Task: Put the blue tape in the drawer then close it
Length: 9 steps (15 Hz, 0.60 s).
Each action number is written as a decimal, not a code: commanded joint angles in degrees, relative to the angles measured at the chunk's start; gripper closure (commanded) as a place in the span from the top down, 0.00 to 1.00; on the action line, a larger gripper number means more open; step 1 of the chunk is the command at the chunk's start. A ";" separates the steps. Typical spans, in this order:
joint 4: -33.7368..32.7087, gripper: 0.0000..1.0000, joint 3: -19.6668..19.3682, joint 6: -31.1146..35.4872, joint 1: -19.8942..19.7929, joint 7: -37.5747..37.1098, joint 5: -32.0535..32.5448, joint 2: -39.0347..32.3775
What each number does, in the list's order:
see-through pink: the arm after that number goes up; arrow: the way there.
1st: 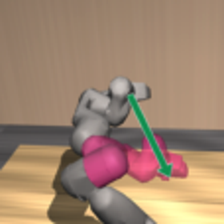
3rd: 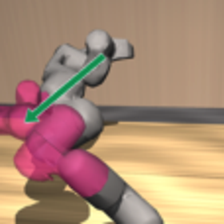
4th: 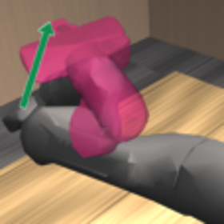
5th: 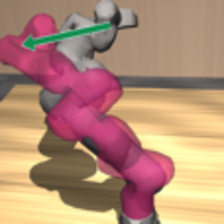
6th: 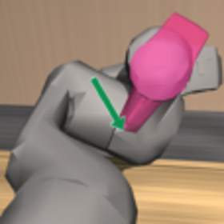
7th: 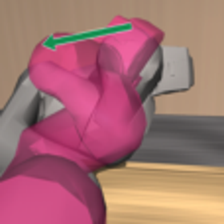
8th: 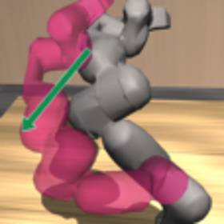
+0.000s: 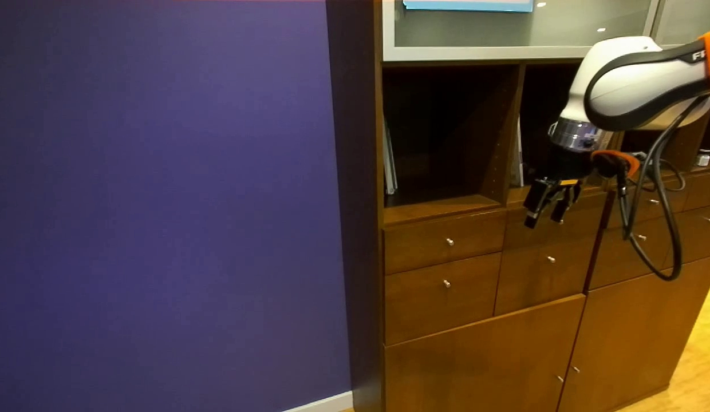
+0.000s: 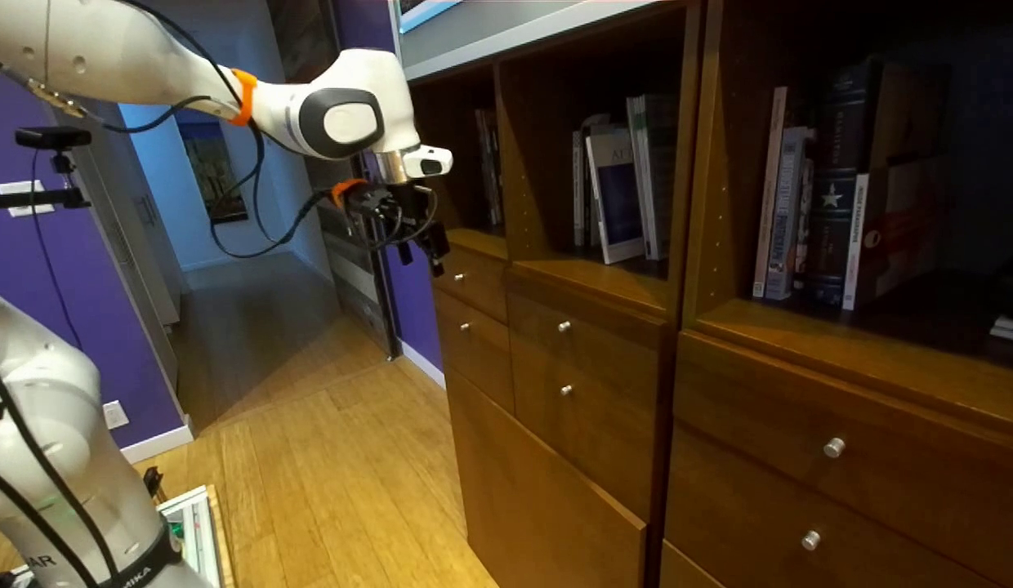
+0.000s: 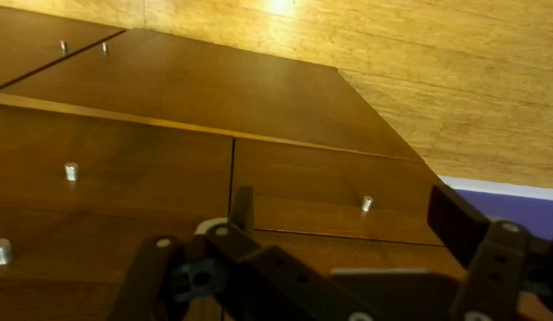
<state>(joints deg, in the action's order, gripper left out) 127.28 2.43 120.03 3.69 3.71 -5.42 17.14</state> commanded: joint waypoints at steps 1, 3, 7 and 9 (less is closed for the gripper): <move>3.34 1.00 -1.12 -6.81 -1.50 -0.14 2.63 7.90; 4.25 1.00 -1.64 -9.36 -2.35 -0.67 3.39 11.58; 6.00 1.00 -1.72 -10.42 -3.75 -1.93 5.41 18.49; 3.51 1.00 -2.07 -9.97 -3.10 -1.04 4.14 14.54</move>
<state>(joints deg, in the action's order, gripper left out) 130.92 0.61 110.18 0.25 2.83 -1.46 31.76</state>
